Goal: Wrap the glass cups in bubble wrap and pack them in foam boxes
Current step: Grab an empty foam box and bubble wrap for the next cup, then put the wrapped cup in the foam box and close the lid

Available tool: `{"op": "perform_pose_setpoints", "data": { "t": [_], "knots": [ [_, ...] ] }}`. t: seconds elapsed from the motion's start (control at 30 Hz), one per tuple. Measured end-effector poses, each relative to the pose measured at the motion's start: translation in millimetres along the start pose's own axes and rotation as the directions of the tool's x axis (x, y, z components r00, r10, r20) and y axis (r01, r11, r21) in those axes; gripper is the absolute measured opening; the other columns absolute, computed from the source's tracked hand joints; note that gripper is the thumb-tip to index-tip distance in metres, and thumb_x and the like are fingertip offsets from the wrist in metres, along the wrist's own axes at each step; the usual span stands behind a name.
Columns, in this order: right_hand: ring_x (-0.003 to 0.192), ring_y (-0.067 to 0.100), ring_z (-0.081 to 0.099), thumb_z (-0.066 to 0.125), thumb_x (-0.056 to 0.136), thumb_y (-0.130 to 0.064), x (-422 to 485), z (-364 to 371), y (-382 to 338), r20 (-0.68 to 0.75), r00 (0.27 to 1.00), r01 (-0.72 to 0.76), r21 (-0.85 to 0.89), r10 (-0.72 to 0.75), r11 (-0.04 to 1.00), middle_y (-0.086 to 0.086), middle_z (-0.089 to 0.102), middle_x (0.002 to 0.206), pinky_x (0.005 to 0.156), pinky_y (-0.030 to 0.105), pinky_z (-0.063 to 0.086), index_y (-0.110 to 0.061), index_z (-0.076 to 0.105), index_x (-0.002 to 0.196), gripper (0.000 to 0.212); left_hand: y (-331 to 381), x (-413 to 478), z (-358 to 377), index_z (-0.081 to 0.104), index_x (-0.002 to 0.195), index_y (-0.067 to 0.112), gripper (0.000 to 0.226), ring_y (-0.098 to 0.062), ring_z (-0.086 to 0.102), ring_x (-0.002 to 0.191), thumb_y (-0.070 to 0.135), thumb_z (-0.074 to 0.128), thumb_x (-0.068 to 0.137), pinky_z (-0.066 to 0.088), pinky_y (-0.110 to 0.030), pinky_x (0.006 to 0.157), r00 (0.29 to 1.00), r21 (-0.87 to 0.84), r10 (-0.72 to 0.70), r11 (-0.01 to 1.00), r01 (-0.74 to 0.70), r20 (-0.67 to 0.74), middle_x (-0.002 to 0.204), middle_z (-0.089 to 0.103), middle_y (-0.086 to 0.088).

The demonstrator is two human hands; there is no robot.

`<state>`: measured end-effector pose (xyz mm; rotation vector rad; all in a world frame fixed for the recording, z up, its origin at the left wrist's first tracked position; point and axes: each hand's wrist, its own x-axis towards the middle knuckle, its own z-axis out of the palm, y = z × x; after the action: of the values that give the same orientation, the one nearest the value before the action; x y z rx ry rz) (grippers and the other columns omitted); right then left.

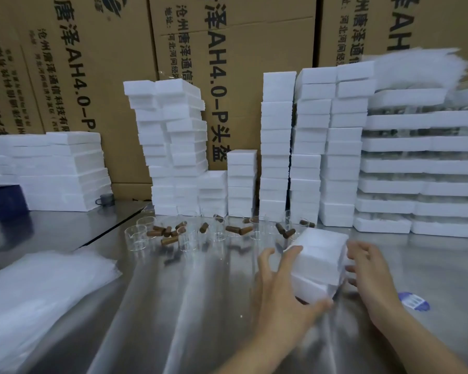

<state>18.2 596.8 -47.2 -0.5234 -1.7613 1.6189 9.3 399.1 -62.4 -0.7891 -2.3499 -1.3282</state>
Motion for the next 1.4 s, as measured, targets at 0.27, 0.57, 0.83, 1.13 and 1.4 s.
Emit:
{"op": "perform_pose_setpoints", "data": {
  "t": [0.27,0.57,0.83,1.13,1.4],
  "knots": [
    [0.098,0.031,0.070,0.065,0.091,-0.060,10,-8,10,0.067,0.994,-0.082,-0.093,0.088,0.992,0.006,0.071,0.114,0.089,0.052,0.057,-0.029,0.063,0.110,0.036,-28,7,-11,0.034,0.143,0.073,0.087,-0.009,0.064,0.107,0.042,0.088,0.083,0.059,-0.038,0.099,0.969,-0.122,-0.036,0.990,0.067,0.243,0.131,0.049,0.023],
    [0.094,0.021,0.068,0.068,0.096,-0.043,3,-16,-4,0.100,0.984,-0.149,-0.024,0.151,0.989,0.003,0.071,0.112,0.066,0.033,0.048,-0.025,0.064,0.116,0.027,-29,11,2,0.042,0.139,0.076,0.079,0.004,0.069,0.090,0.060,0.077,0.071,0.064,-0.030,0.089,0.941,-0.228,-0.069,0.962,0.151,0.333,0.113,0.062,0.024],
    [0.120,0.027,0.053,0.064,0.097,-0.036,-14,-10,-48,-0.118,0.846,0.379,-0.554,-0.521,0.741,-0.001,0.064,0.123,0.102,0.049,0.042,-0.026,0.064,0.119,0.025,-22,15,3,0.026,0.135,0.086,0.082,0.006,0.060,0.121,0.047,0.072,0.080,0.049,-0.022,0.103,0.892,-0.210,-0.085,0.958,0.196,0.444,0.129,0.054,0.037],
    [0.142,-0.020,0.019,0.027,0.098,-0.078,-82,64,-21,0.706,0.627,0.727,-0.379,-0.330,0.573,-0.030,0.032,0.158,0.113,0.004,0.012,-0.044,0.029,0.160,0.071,-29,18,-25,0.062,0.137,0.022,0.035,-0.033,0.060,0.125,0.026,0.056,0.102,0.050,-0.039,0.108,0.912,0.247,0.052,0.955,-0.165,0.407,0.139,0.062,-0.012],
    [0.161,0.017,0.012,0.026,0.090,-0.086,-33,35,19,0.560,0.828,0.473,-0.727,0.032,0.498,-0.004,0.014,0.175,0.130,0.041,0.014,-0.031,0.017,0.167,0.095,-73,48,-105,0.075,0.121,0.035,0.029,-0.017,0.062,0.122,0.029,0.054,0.102,0.045,-0.043,0.107,1.000,0.535,-0.019,0.844,0.029,-0.024,0.127,0.071,0.010]
  ]
}}
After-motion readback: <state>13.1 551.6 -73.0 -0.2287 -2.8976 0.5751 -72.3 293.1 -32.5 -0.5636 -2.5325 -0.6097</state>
